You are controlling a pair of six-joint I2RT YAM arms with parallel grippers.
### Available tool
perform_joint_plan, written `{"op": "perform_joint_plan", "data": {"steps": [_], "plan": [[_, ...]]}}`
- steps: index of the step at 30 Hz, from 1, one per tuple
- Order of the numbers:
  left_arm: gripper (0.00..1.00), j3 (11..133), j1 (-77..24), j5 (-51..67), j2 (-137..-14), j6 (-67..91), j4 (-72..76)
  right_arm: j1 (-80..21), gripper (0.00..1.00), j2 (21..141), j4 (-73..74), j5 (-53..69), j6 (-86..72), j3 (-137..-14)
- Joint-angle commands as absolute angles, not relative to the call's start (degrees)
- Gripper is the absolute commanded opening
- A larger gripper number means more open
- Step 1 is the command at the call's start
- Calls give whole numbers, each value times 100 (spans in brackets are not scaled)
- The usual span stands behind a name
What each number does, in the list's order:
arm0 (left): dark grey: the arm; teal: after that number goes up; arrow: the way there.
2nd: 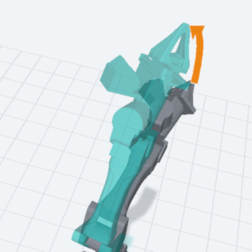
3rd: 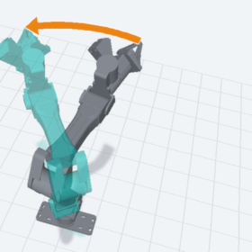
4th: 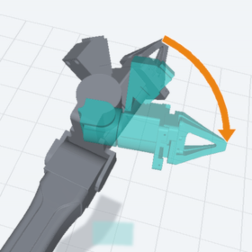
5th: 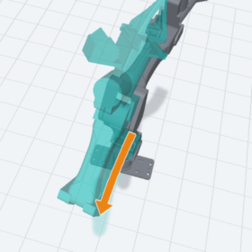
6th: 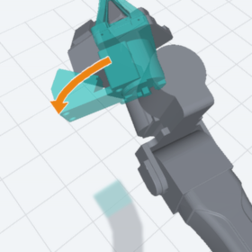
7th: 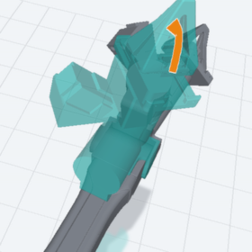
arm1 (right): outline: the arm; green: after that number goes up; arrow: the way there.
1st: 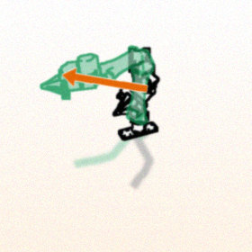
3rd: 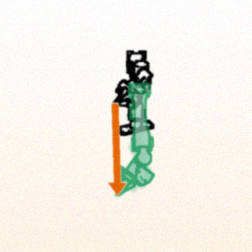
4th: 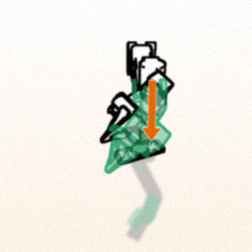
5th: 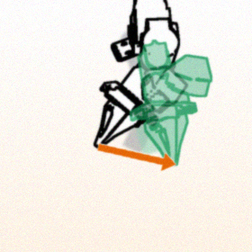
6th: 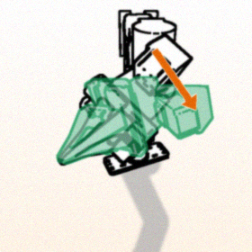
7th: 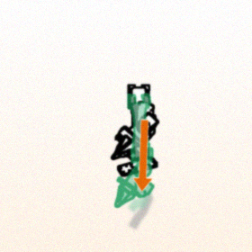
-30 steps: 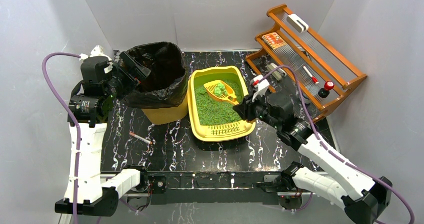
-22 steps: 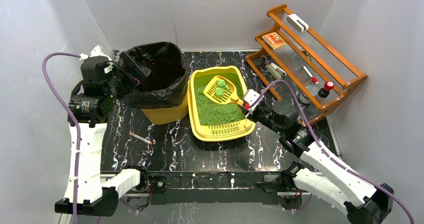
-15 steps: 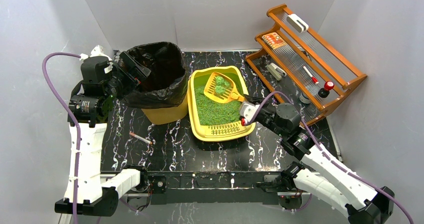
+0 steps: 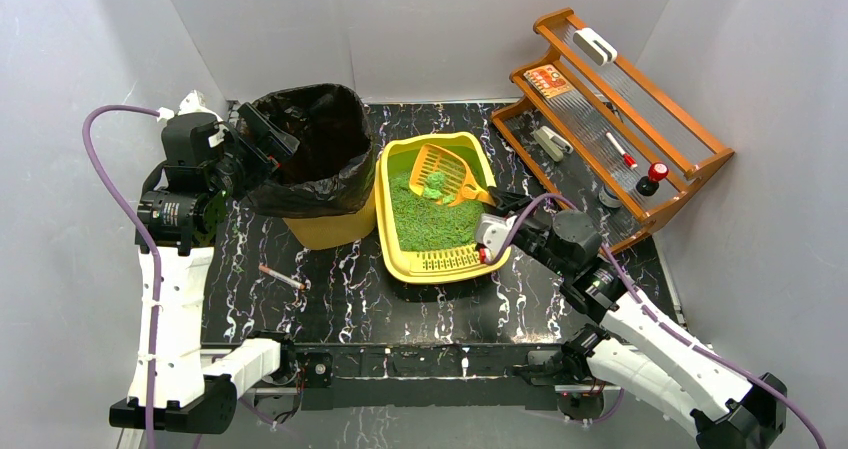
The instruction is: Clean the litter box
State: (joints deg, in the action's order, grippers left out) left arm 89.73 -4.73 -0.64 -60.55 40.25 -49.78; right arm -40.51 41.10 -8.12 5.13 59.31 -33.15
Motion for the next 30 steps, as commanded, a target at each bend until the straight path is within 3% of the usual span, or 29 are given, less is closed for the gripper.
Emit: {"op": "perform_joint_plan", "data": {"steps": [1,8,22,30], "plan": [[98,9043,-501,-114,-5959,3937,-5001,-4052,0,4027,-1108,421,4449,-3653],[98,9010,-501,-188,-5968,3903,-5003,-4052,0,4139,-36,33,2612,-4218],[98,9122,-501,-595,-5915,3627,-5115,-4049,0,5134,1881,-193,2402,-6334],[98,9179,-510,-282,-5957,3839,-5125,-4050,0,5702,1772,268,2790,-7187]]}}
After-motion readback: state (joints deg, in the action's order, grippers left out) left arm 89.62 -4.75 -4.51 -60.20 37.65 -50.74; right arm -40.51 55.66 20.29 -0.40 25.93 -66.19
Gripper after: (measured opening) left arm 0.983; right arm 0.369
